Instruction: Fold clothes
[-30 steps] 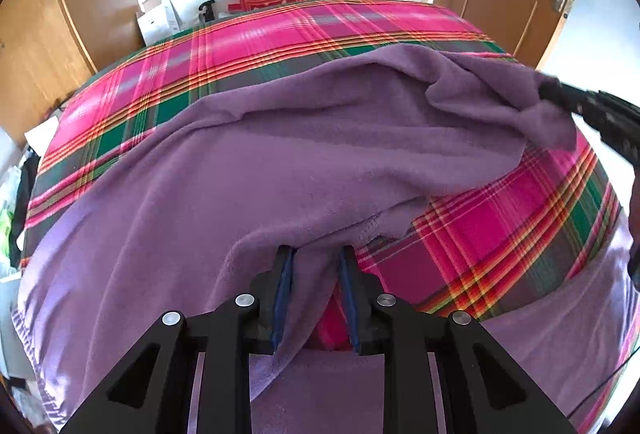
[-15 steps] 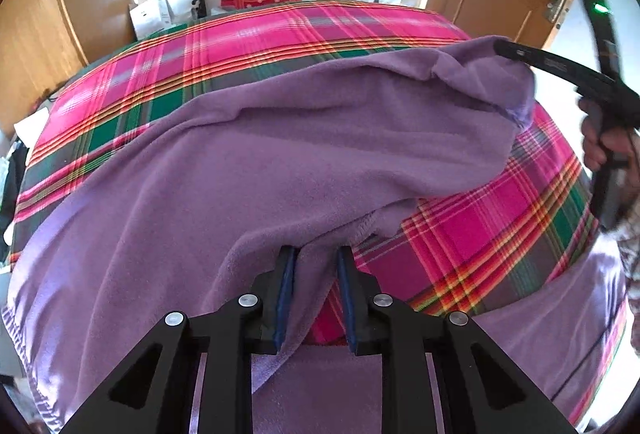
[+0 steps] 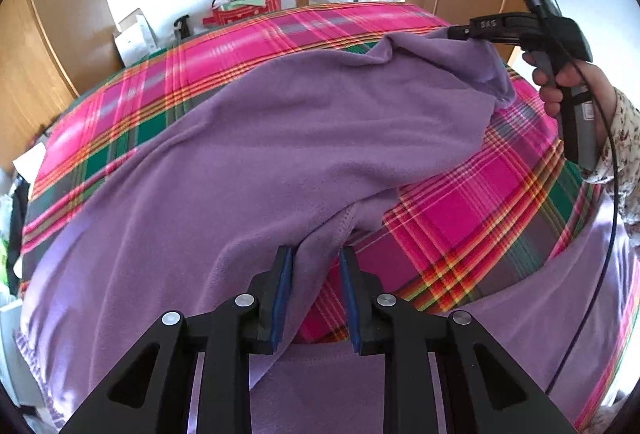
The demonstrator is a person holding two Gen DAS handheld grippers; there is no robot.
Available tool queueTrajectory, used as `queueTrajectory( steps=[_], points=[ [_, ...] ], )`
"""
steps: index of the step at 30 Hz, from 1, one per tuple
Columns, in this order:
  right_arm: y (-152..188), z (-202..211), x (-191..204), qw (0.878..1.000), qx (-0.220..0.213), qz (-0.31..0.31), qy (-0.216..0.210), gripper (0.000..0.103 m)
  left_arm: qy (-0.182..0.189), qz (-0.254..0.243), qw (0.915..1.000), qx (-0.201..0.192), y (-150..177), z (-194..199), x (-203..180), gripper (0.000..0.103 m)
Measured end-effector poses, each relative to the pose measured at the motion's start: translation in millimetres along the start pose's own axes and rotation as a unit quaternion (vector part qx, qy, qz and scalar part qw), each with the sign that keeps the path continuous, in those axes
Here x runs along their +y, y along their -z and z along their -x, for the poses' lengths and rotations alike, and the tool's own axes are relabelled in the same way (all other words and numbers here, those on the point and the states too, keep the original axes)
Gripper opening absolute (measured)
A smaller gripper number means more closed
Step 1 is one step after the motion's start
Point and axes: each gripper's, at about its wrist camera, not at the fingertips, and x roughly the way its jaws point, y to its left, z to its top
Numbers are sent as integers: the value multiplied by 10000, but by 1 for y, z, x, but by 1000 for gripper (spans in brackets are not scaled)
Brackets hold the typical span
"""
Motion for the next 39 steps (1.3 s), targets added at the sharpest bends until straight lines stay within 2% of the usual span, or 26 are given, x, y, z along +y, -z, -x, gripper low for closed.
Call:
queueTrajectory(
  steps=[3,4,6,9,11,15,18,20,24,26,34,37,39],
  points=[
    [0,12,-7,9999,-103,-25,-64,14,66,113,9999,0,0,0,2,20],
    [1,16,-7,9999,-134,-2,-73,17,63,144,9999,-1,0,0,3,15],
    [6,31,-10,9995,-246,-51,-170,17,54,178,9998,-19,0,2,3,12],
    [17,57,-16,9980,-455,-225,-365,19,75,214,9997,-36,1,2,5,10],
    [25,70,-21,9971,-528,-363,-405,25,87,255,9996,-59,1,3,6,10],
    [48,80,-31,9954,-364,-724,-513,27,179,414,9989,-123,1,6,10,10],
    [68,78,-36,9953,-172,-848,-435,28,222,506,9984,-91,2,4,12,10],
    [80,72,-37,9948,9,-899,-486,33,183,477,9987,-77,3,4,11,11],
    [97,61,-38,9903,280,-1169,-699,35,75,357,9993,-98,3,5,6,14],
    [97,55,-39,9875,302,-1294,-846,44,42,324,9995,-46,3,2,5,15],
    [85,32,-31,9897,326,-1259,-598,48,20,362,9993,32,3,-4,7,15],
    [80,28,-28,9896,305,-1297,-536,48,44,377,9993,16,3,-4,8,15],
    [77,26,-28,9896,284,-1330,-474,36,72,395,9992,13,3,-3,9,14]
  ],
)
